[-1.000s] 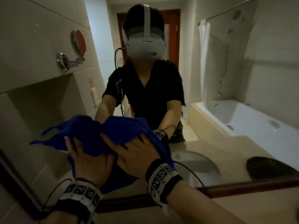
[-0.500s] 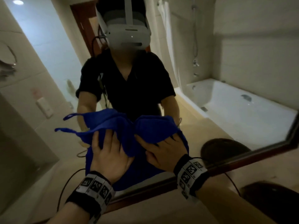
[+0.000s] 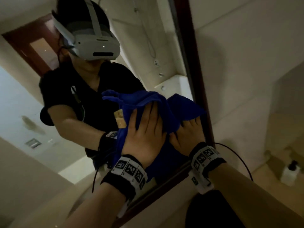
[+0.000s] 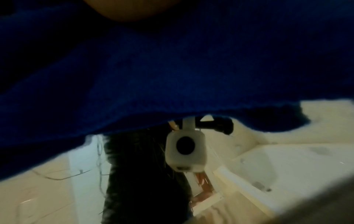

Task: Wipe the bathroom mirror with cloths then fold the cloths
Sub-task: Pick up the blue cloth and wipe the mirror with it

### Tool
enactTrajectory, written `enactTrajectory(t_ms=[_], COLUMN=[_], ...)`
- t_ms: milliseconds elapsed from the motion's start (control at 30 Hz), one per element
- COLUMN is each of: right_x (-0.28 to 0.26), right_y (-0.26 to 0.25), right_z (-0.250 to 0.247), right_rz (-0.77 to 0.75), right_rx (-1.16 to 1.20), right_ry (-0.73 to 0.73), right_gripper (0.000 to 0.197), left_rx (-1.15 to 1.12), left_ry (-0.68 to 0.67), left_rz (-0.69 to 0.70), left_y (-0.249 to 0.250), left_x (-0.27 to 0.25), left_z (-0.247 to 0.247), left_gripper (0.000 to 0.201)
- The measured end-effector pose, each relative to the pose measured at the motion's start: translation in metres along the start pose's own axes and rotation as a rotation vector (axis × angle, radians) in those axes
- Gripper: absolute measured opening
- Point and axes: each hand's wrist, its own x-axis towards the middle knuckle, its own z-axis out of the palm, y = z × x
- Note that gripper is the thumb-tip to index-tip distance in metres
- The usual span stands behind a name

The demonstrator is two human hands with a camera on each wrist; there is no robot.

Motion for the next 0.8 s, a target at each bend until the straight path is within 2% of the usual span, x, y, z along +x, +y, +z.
enactTrajectory(t_ms=[167,333,400,533,633,800], right_x=[-0.009,-0.024,-0.038,-0.082,-0.12,-0.152], right_y=[0.016,0.007,0.003,-0.018,-0.042,-0.09], right_z=[0.004,0.01,0.014,0.031,0.046,0.055], right_rz=[-0.014,0.093,0.169,0.412,0.608,0.774], right_rx=[0.027,0.095,0.119,0.119,0.099,0.109], right_ry=[0.029,0.067,0.037,-0.099,-0.26,-0.326], right_gripper=[0.047,0.043,0.041,0.031,0.047,0.056], left_rx=[0.02,0.074,0.049,0.008,0.034,0.099], left_ry=[0.012,-0.017,-0.038,-0.142,-0.276,-0.414], left_rz=[0.008,0.07,0.11,0.201,0.313,0.472], left_y=[0.028,0.028,0.032,0.049,0.061,0.054], left_x=[0.016,0.013,0.011,-0.002,-0.027,-0.075], left_z=[0.013,0.014,0.017,0.025,0.039,0.058], left_gripper=[0.054,0.052,0.056,0.064,0.065,0.061])
